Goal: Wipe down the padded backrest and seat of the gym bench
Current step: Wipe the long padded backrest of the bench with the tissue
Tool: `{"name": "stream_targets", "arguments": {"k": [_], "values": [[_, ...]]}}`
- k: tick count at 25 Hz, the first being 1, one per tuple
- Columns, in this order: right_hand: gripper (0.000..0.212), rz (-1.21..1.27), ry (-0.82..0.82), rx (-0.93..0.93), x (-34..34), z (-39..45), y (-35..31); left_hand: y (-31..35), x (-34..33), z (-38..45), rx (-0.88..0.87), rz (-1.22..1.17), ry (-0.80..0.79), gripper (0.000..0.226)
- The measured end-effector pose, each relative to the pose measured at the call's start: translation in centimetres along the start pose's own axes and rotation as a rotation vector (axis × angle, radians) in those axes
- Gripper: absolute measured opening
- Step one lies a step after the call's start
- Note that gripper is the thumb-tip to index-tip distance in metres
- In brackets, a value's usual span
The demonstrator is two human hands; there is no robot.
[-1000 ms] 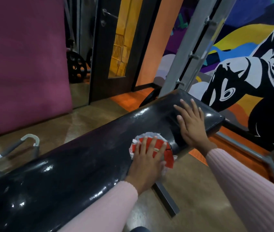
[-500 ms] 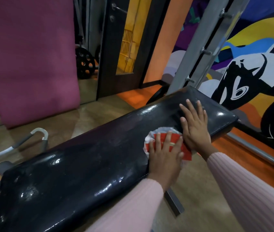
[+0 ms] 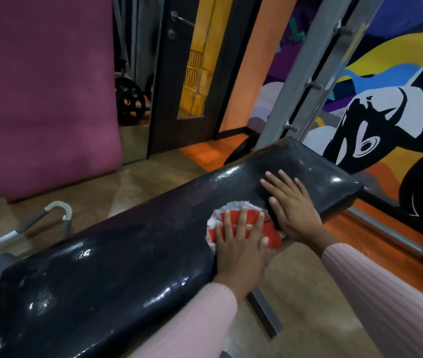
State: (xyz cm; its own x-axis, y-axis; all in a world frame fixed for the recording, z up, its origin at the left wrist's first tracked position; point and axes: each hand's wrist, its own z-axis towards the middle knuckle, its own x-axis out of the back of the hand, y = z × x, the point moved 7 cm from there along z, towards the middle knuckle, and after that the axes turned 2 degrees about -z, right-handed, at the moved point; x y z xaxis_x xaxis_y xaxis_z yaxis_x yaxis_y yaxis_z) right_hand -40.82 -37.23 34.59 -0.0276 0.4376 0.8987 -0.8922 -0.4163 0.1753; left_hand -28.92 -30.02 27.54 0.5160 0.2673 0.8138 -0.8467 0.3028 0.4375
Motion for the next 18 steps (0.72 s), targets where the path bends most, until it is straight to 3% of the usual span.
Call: {"name": "stream_targets", "arguments": {"k": [3,6,10,14,18], "values": [[0.052,0.004,0.000,0.048,0.0,-0.4,-0.5,-2.9,0.3,1.5,0.049,-0.090,-0.091,0.057],[0.050,0.016,0.044,0.030,0.1,-0.5,-0.3,-3.8,0.4,-1.7,0.168,-0.020,0.007,0.060],[0.049,0.027,0.111,-0.011,0.0,-1.0,-0.3,-0.6,-0.8,-2.3,0.073,0.001,-0.062,0.059],[0.049,0.016,0.201,-0.141,-0.1,-3.3,-0.1,-3.0,0.6,1.7,0.049,-0.094,-0.145,0.056],[0.050,-0.017,0.237,-0.160,-0.2,-3.8,0.0,-4.3,0.6,-1.7,0.098,-0.001,-0.014,0.059]]}}
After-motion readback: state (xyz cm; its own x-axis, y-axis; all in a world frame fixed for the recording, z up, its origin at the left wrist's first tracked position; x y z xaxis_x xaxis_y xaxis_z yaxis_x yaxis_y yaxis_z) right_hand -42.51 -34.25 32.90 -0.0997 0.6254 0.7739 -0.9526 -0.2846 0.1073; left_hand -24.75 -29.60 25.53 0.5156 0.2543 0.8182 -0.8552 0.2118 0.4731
